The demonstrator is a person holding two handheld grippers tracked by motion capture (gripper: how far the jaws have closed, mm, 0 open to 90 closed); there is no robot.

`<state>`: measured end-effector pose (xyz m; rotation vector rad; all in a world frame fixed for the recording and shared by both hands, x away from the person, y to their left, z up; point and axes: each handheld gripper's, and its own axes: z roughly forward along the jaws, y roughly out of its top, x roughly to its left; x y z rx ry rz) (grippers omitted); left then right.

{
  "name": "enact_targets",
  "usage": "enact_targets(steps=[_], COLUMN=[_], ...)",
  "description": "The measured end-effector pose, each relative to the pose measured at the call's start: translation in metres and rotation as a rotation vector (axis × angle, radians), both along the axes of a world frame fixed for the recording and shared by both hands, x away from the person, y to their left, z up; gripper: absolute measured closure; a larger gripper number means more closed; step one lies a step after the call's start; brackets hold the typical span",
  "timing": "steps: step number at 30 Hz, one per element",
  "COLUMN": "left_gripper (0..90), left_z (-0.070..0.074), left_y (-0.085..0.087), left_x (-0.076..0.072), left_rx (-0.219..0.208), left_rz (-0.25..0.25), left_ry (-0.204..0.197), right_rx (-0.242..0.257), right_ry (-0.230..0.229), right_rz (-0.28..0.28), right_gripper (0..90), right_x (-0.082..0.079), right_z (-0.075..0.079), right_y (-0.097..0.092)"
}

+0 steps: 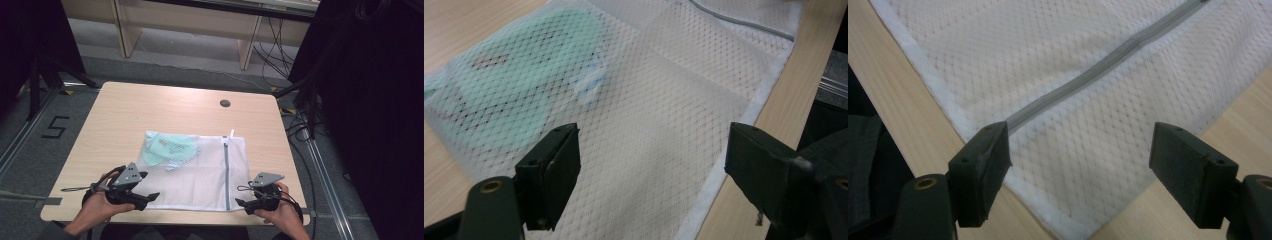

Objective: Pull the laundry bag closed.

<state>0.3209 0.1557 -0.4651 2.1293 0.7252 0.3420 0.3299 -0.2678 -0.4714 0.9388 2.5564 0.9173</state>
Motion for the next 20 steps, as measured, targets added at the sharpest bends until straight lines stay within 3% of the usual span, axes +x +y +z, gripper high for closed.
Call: enact_targets(steps=[1,2,4,5,7,8,10,11,12,13,14,16,20], left_gripper=[21.7,21.7,21.7,21.7,21.7,21.8,21.8,21.8,21.8,21.8,21.8,21.8,21.8], left_z=[0.000,0.000,0.001,0.000,-0.001,-0.002,-0.001,-0.001,-0.002,-0.001,-0.001,-0.001,-0.002], left_y=[0.001,0.001,0.003,0.003,0.002,0.001,0.001,0.002,0.002,0.002,0.004,0.004,0.003], left_x=[0.000,-0.002,-0.002,-0.002,-0.002,-0.003,-0.001,0.000,-0.002,-0.002,-0.001,-0.001,-0.001], left_rx=[0.010,0.004,0.012,0.014,0.018,0.009,0.018,0.026,0.002,0.007,0.017,0.013,0.002], left_rz=[-0.014,-0.001,-0.019,-0.018,-0.010,-0.006,-0.015,-0.013,0.003,0.008,0.006,0.015,0.015], left_ry=[-0.014,-0.002,-0.015,-0.014,-0.007,0.002,-0.006,-0.016,0.004,0.000,-0.004,-0.004,0.005], right_rx=[-0.011,-0.001,-0.016,0.009,-0.023,-0.005,-0.009,-0.021,-0.011,-0.016,-0.024,-0.013,-0.026], right_ry=[0.019,-0.003,0.005,-0.010,0.014,-0.010,0.011,-0.020,0.015,-0.001,0.023,0.002,0.021], right_rz=[0.001,-0.005,0.011,-0.006,0.007,-0.011,-0.014,0.015,-0.017,-0.005,0.001,-0.006,-0.002], right_gripper=[25.2,25.1,25.0,25.0,25.0,25.0,25.0,25.0,25.0,25.0,25.0,25.0,24.9], right_x=[-0.002,-0.003,-0.006,-0.008,-0.011,-0.012,-0.012,-0.010,-0.013,-0.012,-0.012,-0.012,-0.011], right_z=[0.001,-0.002,0.000,-0.002,0.000,-0.003,-0.003,-0.003,-0.002,-0.002,0.000,-0.003,0.000], right_y=[-0.002,-0.002,-0.005,-0.004,-0.007,-0.006,-0.006,-0.007,-0.006,-0.007,-0.007,-0.006,-0.008])
